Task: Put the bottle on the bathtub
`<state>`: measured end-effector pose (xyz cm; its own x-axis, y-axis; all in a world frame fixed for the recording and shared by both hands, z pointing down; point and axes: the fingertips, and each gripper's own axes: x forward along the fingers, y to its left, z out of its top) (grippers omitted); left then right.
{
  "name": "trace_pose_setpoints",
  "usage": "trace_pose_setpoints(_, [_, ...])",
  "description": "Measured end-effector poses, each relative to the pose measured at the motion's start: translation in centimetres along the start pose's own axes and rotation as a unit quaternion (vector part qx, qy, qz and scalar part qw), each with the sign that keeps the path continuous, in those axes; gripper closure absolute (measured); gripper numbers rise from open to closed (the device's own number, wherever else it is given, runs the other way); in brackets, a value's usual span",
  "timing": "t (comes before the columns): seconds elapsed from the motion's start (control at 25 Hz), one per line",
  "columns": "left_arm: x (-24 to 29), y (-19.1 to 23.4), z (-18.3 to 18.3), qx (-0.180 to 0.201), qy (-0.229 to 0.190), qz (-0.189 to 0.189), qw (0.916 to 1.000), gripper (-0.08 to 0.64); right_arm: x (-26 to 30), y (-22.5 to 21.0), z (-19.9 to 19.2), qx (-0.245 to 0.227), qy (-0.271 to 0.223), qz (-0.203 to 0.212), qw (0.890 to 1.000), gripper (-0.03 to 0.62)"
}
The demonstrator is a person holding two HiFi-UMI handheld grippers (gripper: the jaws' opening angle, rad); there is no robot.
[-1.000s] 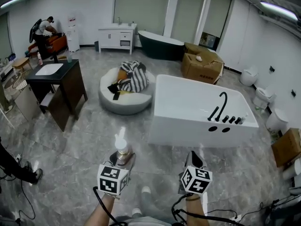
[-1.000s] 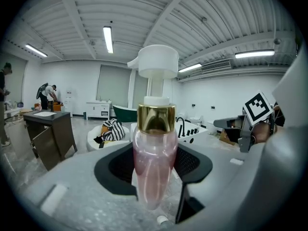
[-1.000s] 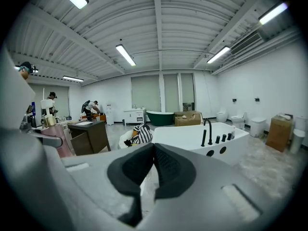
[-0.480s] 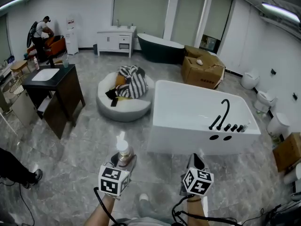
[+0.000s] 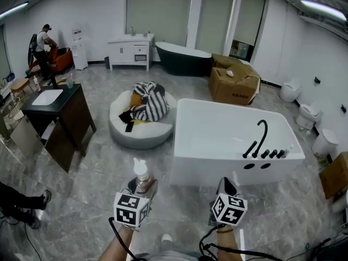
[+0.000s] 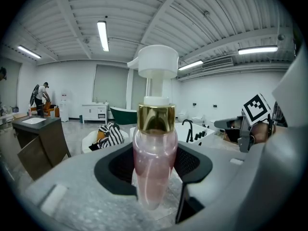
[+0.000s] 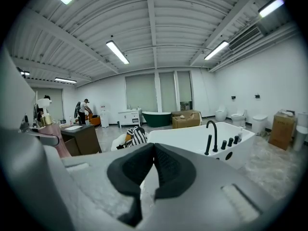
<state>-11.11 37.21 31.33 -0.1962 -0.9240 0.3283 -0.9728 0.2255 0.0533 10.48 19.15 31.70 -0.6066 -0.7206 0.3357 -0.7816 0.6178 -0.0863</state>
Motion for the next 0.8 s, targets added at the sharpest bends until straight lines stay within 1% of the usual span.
trace_pose_setpoints(0.16, [2.8, 0.4, 0.8, -0.002, 0.000, -0.001, 1.0000, 0.333, 2.5, -1.2, 1.0, 0.000, 0.000, -0.004, 1.000, 0.589])
trace_pose_setpoints(0.4, [6.1, 1.4, 1.7, -0.003, 0.000, 0.000, 1.0000, 0.333, 5.9, -1.5, 2.2, -0.004, 0.000, -0.002, 1.000, 0.589])
trace_pose_setpoints(0.8, [10.2, 2.2, 2.7, -0.008, 0.000, 0.007, 0.9999, 0.333, 10.1, -3.0, 3.1, -0.007, 0.008, 0.004, 1.000, 0.589])
